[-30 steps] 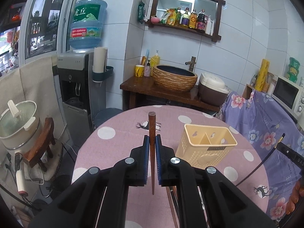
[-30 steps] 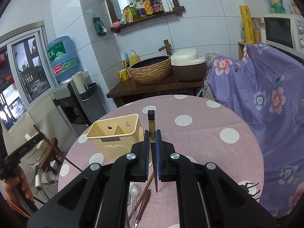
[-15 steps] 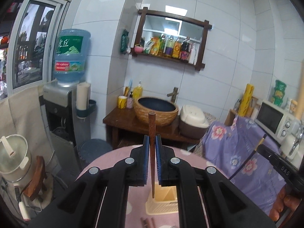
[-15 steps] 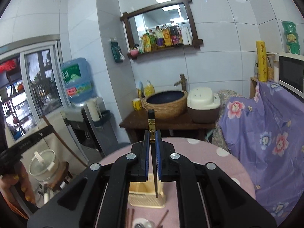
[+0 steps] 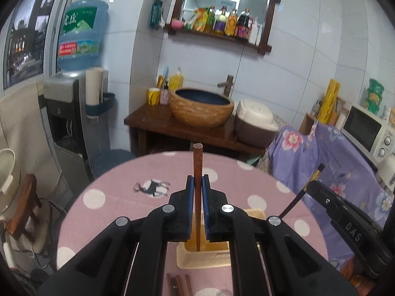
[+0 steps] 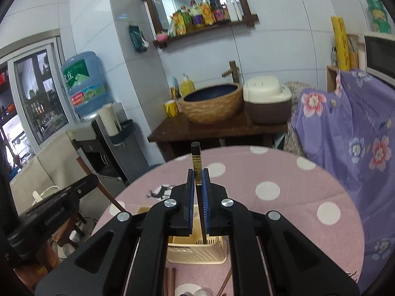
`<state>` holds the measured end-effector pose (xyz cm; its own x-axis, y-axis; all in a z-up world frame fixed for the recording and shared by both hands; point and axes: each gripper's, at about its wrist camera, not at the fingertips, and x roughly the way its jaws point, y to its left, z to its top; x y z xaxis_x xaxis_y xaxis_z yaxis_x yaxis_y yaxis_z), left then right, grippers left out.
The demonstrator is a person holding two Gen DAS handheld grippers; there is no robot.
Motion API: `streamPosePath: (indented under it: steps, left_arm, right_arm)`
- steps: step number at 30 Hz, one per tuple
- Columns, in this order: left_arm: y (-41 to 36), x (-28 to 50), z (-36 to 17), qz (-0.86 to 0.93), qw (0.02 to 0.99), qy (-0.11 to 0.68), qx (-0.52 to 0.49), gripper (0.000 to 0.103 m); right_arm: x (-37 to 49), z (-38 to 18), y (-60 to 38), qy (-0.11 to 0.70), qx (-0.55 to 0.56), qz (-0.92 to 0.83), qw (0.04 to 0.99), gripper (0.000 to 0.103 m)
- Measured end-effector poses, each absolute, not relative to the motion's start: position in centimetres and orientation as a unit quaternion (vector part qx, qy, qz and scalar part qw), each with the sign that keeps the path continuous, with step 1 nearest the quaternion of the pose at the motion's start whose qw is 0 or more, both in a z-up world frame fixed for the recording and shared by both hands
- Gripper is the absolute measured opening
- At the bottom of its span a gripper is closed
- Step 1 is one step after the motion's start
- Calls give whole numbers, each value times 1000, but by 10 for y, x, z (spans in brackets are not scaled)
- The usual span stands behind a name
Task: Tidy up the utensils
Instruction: 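Drop brown chopstick into beige holder with left tool while right tool drops black chopstick, then reach the right tool to the steel spoon and grasp its handle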
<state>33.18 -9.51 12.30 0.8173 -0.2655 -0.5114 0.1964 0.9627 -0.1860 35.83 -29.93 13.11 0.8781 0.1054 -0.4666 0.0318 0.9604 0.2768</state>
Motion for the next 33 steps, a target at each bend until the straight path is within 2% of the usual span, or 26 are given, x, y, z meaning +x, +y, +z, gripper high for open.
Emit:
streamPosePath:
  steps: [10,17,18,21,24,25,27,28,29,33]
  left_arm:
    - [-92,343,91,-122,938,314,-83,8]
    - [-96,334,94,-127,942,302,-68,10]
    - [-96,330,96,-125,946,293,-62,16]
    - [-91,312,103,-121,957,259,-56,67]
    - [-81,284,106,-110,969,215,-53,81]
    - [-78,274,104,-106,972,205,-46,86]
    - [-71,258,98,-100,975,193,-33,95]
    - [-66,248,92,-95,977,187,-27,98]
    - [-61,241,85,-86,979,182,-25,98]
    - [-43,222,46,-59,976,210,-5,98]
  right_arm:
    - [362,106,-307,261,154,18,953,5]
    - [355,103,-313,247,158,18,956,6]
    - [352,103,-313,243,155,18,957,6]
    - [337,106,-312,228,149,21,962,6]
    - [315,106,-310,204,134,17,970,7]
    - [306,104,-310,199,132,16,971,13]
    - [294,98,-310,205,132,15,970,54]
    - [287,92,-310,206,134,17,969,84]
    - [278,87,-309,200,135,22,970,87]
    - [246,59,-303,207,114,11,972,87]
